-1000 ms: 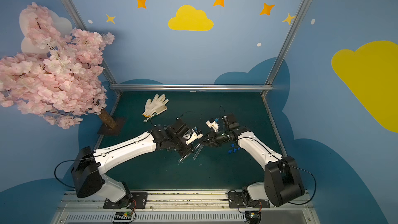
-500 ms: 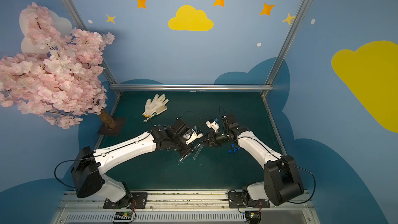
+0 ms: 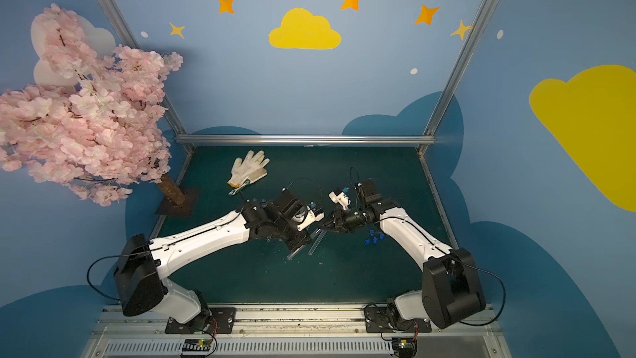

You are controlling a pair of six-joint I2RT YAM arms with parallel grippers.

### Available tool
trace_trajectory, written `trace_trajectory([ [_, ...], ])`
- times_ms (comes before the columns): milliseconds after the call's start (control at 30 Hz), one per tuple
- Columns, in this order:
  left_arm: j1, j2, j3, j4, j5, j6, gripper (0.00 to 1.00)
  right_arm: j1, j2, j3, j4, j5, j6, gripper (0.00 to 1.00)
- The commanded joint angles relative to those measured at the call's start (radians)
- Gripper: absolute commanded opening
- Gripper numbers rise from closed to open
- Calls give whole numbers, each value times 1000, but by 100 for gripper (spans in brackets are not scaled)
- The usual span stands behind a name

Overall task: Remove stoppers from test tubes
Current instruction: Open the stopper on the test tube.

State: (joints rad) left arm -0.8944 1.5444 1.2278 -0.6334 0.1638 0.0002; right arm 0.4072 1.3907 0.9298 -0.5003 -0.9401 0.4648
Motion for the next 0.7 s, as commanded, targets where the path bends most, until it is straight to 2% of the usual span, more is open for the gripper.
trace_trajectory([
  [0, 9, -9, 9, -14, 6, 14, 6, -10, 13, 35, -56, 29, -35, 23],
  [233, 13, -16, 6, -19, 6, 14, 6, -15, 19, 43, -88, 48, -48, 22],
  [667, 12, -28, -1, -19, 8, 16, 6, -15, -1, 28, -62, 43, -26, 7],
])
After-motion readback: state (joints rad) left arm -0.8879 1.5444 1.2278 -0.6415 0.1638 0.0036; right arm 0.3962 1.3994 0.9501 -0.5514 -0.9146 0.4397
